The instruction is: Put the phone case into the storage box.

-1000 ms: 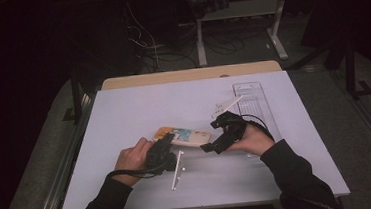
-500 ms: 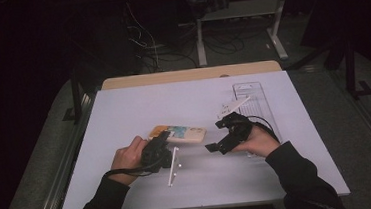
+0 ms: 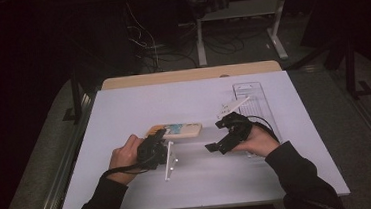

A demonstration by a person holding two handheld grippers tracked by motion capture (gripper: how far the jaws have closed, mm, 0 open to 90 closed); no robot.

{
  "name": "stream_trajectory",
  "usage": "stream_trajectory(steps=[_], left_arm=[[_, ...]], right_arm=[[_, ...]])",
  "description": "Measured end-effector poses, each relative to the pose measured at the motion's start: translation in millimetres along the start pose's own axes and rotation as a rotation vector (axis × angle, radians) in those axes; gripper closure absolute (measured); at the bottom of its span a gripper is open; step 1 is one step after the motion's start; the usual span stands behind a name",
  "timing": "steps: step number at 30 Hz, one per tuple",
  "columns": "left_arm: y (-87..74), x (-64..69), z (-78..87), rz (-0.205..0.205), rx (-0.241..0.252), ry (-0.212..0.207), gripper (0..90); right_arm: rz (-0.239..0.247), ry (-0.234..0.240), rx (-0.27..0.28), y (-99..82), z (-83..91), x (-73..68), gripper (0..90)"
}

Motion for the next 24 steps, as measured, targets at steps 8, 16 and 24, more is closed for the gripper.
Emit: stream_trajectory(steps=[8,16,24], left_arm=[[-1.0,-1.7,-0.9,0.059,0.015,-0.01,80.1],[-3.0,-3.5,-1.6,0.138,0.022,-0.041,80.1],[-4.7,-6.0,-2.1,0.204,0.031,-0.054,80.1]], right_arm=[[-0.001,0.001,-0.002,-0.1,0.1,-0.2,1.6],[0.011,-0.005,-0.005,-0.6,-0.5,0.5,1.6],[0.021,-0.007,-0.008,-0.8,-0.8,0.4,1.6]])
Point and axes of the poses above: each handheld gripper's, and its own axes: z roughly backward along the jaws, y roughly out of its top, x roughly to its right, the point moved 7 cm from there along -z, roughly forward along the jaws, and after that the axes turned 14 degrees about -y, right-handed, at the moved point
